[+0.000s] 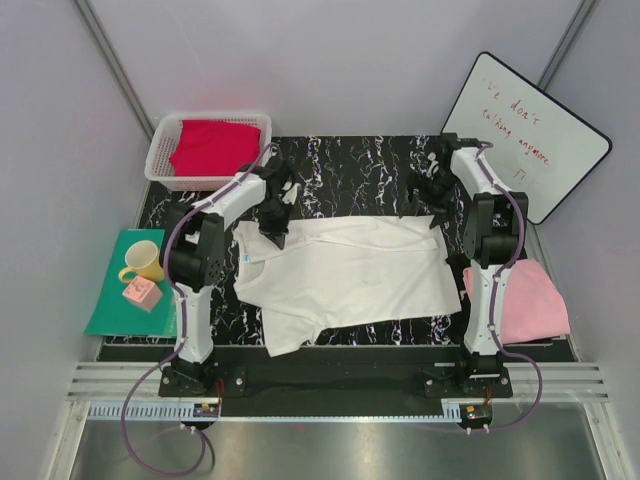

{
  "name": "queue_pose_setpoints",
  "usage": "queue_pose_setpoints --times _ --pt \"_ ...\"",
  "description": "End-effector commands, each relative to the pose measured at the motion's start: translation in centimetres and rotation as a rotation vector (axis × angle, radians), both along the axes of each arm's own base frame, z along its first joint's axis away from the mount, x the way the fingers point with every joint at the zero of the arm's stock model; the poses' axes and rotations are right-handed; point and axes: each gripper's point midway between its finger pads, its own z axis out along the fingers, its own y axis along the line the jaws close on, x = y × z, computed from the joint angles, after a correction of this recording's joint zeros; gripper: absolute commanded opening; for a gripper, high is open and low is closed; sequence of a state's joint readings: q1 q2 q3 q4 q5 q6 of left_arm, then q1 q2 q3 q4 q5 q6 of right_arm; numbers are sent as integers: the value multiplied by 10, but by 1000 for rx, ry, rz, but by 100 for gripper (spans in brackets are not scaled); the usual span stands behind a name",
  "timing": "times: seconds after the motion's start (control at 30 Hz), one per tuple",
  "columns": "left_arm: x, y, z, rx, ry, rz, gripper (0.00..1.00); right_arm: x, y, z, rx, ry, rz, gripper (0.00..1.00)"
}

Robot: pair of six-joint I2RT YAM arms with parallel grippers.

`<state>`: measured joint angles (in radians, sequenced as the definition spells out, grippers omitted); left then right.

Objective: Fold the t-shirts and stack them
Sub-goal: Fold the flattened tshirt in 1/3 of the way

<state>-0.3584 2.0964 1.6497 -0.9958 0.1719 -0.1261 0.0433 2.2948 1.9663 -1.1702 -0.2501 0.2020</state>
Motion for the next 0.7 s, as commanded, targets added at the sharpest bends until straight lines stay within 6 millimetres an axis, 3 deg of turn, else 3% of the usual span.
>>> queue_pose_setpoints --times 0.0,0.1,0.2,0.27,0.3,0.47,0.67 --pt "2 -8 47 -18 -133 -4 0 22 25 35 159 -103 20 100" --pt "18 -10 67 -19 -206 21 0 29 33 47 211 -142 29 100" --pt "39 -16 67 -14 -224 20 0 34 36 46 231 -151 31 100" --pt "48 -20 52 0 -199 16 0 37 38 42 239 -146 29 100" --pt "58 -23 56 -7 -219 19 0 38 38 41 239 -146 29 100" --pt "82 -34 34 -11 -205 12 0 43 38 40 241 -149 27 100" --pt "83 -44 6 -38 -140 18 0 41 37 38 230 -142 23 100"
